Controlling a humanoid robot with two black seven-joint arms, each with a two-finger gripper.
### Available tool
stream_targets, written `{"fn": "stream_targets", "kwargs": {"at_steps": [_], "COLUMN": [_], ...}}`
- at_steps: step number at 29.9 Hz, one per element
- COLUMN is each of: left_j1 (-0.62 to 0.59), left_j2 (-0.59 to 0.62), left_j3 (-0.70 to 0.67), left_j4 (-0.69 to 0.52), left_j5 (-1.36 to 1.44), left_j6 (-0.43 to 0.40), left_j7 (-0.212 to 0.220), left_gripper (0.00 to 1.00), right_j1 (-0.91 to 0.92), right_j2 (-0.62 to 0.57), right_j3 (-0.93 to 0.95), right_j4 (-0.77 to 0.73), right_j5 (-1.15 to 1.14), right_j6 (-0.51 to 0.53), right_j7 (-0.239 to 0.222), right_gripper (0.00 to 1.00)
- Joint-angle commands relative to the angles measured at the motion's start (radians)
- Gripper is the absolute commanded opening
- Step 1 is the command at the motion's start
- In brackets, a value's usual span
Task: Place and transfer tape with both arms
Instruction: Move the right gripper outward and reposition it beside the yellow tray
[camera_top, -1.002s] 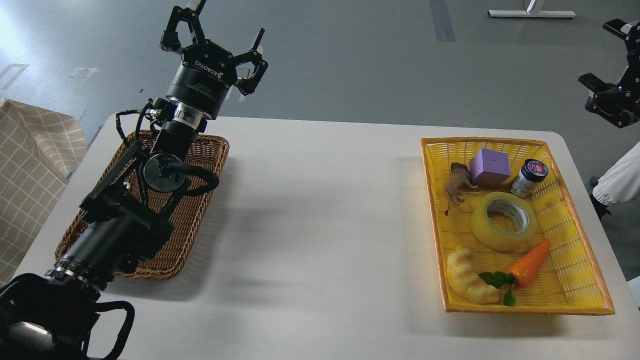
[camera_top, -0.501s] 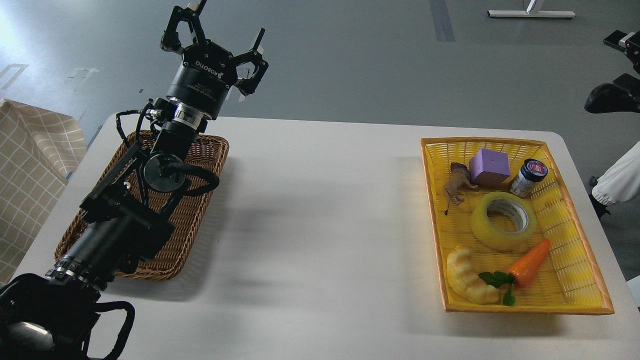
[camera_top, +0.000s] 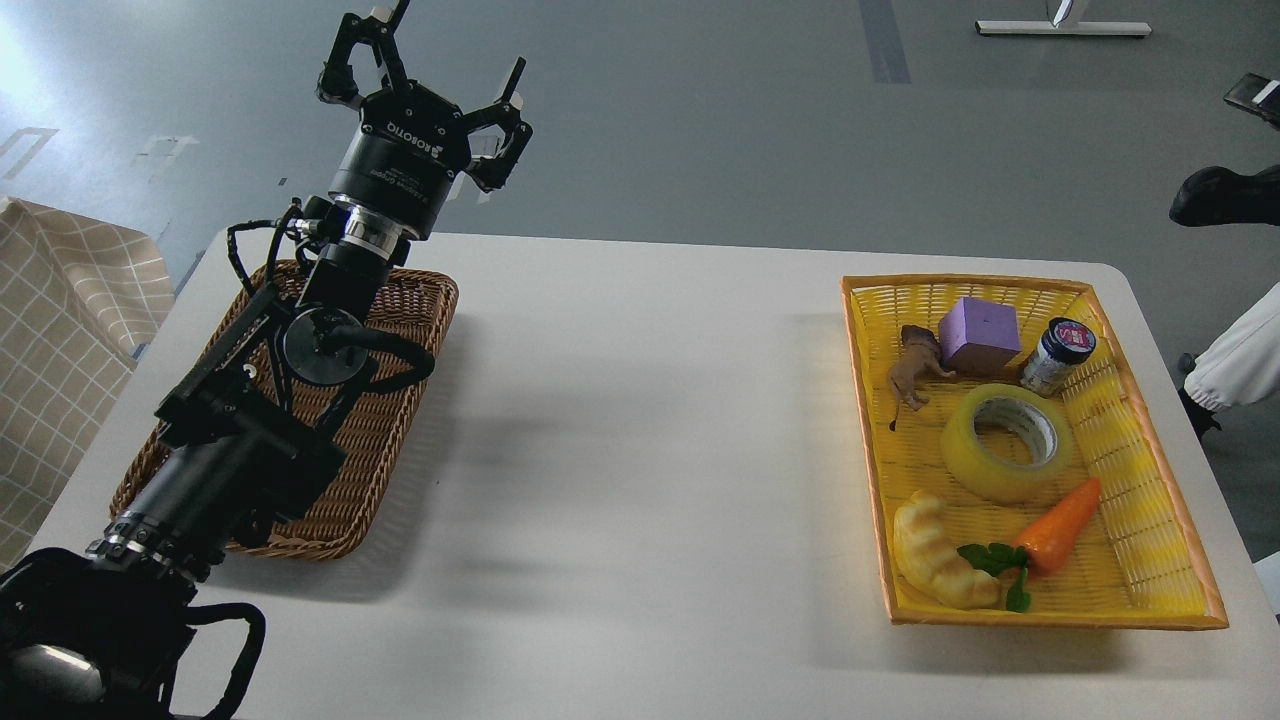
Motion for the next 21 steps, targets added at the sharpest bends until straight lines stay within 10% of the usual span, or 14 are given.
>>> {"fn": "stream_targets", "kwargs": {"at_steps": [1, 21], "left_j1": [0.002, 0.003], "left_j2": [0.0, 0.006], "left_j3": [0.0, -0.002], "left_j4": [-0.001, -0.001], "left_j5": [0.0, 0.0], "left_j6": [0.0, 0.0], "left_j7": [0.0, 0.0], "left_gripper": [0.98, 0.98], "right_j1": [-0.048, -0.059], "right_j2": [-0.067, -0.073], "right_j3": [-0.001, -0.163], "right_j4": [0.035, 0.055], "right_j5": [-0.029, -0.327], "right_j6": [0.0, 0.0], "right_j7": [0.002, 0.005], "right_gripper": [1.0, 0.99]}}
